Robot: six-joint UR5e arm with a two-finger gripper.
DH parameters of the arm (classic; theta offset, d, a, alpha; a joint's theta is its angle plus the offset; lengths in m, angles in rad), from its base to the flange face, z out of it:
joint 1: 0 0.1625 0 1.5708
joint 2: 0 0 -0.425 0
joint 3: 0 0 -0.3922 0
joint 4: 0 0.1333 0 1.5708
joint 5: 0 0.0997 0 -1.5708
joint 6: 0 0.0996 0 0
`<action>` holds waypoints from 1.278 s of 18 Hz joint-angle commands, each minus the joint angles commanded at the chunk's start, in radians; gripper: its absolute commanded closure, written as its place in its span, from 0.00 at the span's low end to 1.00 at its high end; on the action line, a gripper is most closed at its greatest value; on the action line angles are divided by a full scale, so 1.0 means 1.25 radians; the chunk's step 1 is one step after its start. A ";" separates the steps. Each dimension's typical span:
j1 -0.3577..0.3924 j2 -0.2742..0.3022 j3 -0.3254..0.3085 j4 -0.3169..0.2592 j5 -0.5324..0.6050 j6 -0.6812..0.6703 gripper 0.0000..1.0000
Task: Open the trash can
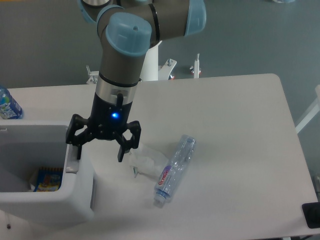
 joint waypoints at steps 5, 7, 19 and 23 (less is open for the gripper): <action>0.004 0.007 0.066 0.001 0.004 0.006 0.00; 0.032 0.011 0.097 0.001 0.037 0.011 0.00; 0.222 0.071 0.096 -0.022 0.255 0.284 0.00; 0.285 0.093 0.092 -0.107 0.291 0.466 0.00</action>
